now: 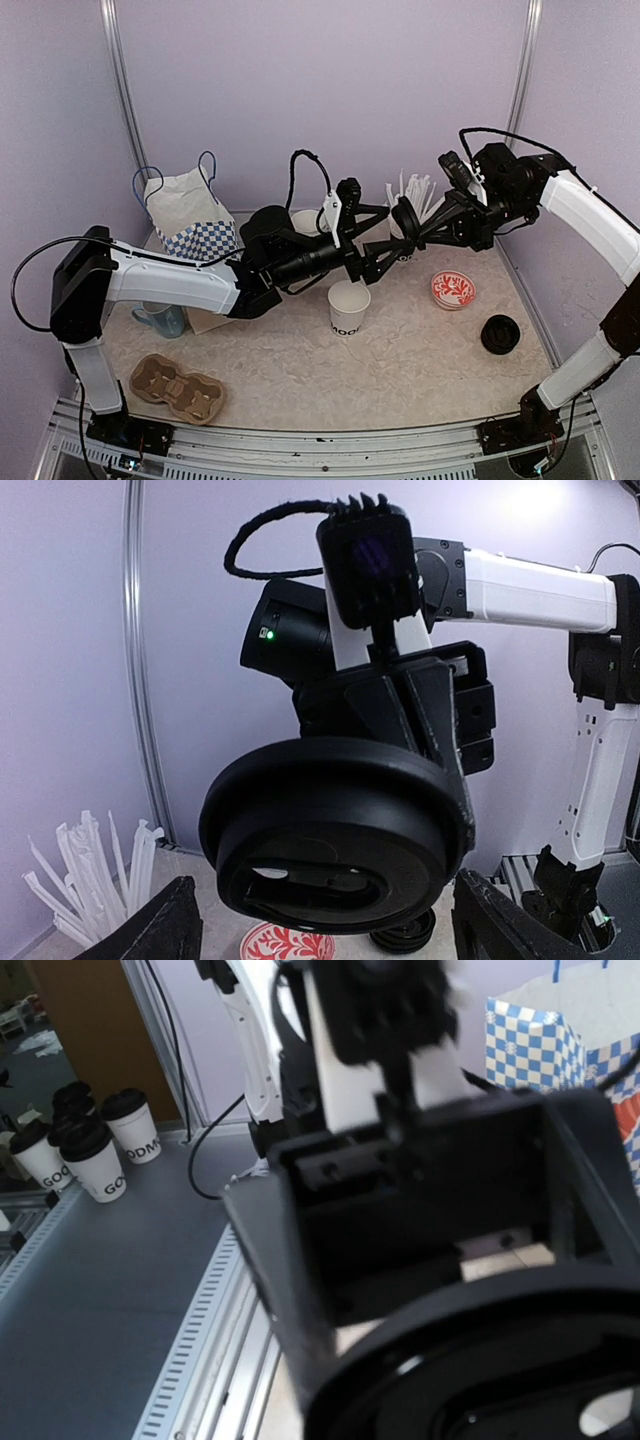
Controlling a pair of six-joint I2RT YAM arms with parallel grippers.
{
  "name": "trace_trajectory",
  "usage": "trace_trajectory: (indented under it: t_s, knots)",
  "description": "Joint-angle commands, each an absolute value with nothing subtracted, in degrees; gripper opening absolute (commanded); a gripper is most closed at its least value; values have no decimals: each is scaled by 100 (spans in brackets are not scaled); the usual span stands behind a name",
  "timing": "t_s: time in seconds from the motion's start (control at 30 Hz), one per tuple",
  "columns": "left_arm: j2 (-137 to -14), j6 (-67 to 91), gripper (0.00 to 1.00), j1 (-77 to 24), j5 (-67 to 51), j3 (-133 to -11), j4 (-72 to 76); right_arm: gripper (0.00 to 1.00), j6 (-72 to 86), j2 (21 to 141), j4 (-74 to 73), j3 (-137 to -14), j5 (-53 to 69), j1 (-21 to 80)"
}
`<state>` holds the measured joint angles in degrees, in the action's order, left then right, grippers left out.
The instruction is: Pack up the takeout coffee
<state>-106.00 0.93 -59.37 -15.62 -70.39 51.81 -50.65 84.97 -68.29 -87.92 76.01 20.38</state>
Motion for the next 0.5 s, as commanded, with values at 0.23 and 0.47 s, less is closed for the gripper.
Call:
trace_trajectory:
  t_s: [0.23, 0.47]
  knots:
    - [-10875, 196, 77, -5896, -1759, -7258, 5373, 3, -4993, 8455, -6942, -8907, 7722, 2162]
    - [-10880, 219, 80, -5897, -1780, -7307, 5423, 3, -4992, 8503, -6926, -8886, 7751, 2162]
